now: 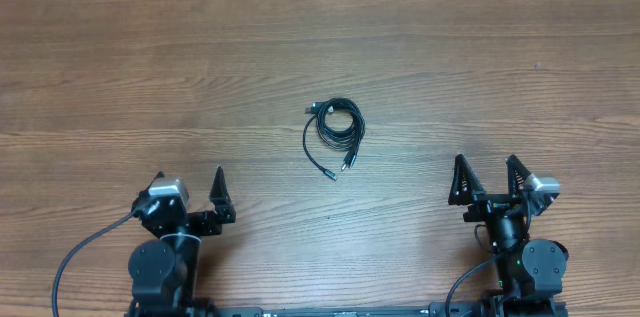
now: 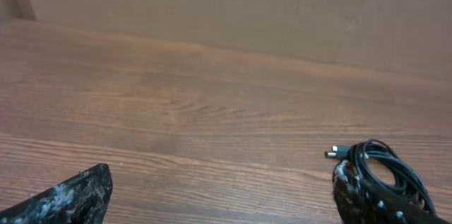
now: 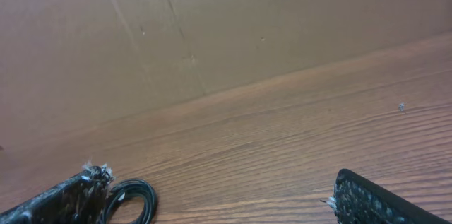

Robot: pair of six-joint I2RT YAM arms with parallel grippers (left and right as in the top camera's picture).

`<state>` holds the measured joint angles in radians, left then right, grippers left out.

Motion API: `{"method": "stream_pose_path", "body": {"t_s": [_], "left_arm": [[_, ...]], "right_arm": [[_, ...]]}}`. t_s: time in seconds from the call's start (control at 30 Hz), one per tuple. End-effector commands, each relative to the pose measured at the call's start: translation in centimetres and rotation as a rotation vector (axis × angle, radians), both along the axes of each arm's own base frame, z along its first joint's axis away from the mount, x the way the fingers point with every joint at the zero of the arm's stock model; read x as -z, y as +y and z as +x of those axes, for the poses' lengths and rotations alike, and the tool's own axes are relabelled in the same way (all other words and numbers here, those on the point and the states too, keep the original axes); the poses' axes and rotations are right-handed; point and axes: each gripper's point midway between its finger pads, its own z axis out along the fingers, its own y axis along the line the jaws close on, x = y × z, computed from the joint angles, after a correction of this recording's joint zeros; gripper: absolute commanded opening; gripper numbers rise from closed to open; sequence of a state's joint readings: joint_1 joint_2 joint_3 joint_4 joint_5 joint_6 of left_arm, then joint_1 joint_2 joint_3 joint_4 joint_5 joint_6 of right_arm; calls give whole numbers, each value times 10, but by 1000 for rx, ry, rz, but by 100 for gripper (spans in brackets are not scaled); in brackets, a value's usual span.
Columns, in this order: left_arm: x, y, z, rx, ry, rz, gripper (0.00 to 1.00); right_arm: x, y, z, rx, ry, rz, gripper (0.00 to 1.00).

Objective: Untangle cables
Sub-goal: 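Move the left gripper forward over the coiled black cable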

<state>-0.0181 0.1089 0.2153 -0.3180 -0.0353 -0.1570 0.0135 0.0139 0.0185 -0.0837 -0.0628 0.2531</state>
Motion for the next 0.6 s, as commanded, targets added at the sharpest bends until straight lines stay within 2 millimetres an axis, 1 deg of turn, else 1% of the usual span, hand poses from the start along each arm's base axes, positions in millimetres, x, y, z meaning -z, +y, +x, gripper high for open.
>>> {"method": "stream_pose_path", "body": {"t_s": [0.0, 0.17, 0.37, 0.47, 0.57], "left_arm": [[-14, 4, 3, -21, 12, 0, 100], [-23, 2, 14, -11, 70, -1, 100], [-35, -15, 33, 83, 161, -26, 99], [-34, -24, 41, 132, 253, -32, 100], [-29, -29, 47, 169, 379, -34, 100]], "right_arm": [[3, -3, 0, 14, 0, -8, 100], [3, -3, 0, 13, 0, -8, 100], [3, -3, 0, 14, 0, -8, 100], [3, -3, 0, 13, 0, -8, 100], [3, -3, 0, 14, 0, -8, 100]]}}
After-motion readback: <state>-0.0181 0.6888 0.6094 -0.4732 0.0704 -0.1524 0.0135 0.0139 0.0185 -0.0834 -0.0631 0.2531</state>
